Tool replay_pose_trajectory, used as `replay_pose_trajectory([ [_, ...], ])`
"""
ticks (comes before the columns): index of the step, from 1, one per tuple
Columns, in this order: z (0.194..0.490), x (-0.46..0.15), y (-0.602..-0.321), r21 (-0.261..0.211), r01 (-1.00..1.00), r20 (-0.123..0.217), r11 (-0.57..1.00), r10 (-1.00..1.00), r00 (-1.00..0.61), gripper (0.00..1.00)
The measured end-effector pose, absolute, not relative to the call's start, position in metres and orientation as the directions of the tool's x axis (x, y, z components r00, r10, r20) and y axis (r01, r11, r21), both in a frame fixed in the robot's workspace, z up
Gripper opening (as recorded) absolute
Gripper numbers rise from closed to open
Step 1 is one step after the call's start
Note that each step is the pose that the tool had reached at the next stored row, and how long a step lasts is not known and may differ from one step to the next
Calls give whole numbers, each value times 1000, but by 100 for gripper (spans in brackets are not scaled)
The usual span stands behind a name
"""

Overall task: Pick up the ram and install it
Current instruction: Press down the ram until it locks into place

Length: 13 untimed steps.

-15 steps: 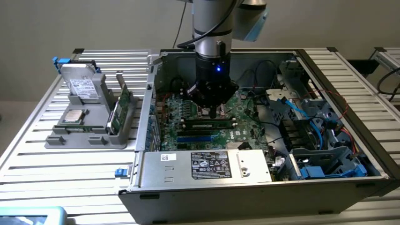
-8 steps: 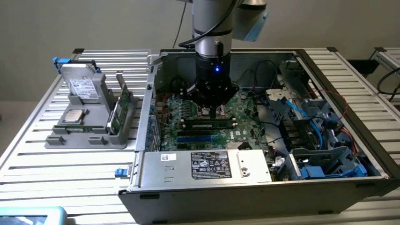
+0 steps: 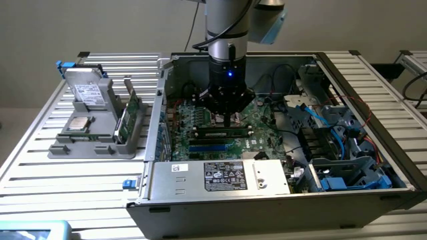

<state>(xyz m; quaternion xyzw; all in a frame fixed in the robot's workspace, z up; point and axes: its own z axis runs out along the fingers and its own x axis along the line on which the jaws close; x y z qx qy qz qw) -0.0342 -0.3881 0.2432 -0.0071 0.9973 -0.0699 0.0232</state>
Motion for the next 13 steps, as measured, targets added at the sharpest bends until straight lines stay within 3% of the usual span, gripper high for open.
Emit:
replay_pose_trajectory([
  [13, 243, -33, -388, -140, 54, -48, 989, 48, -998, 11],
])
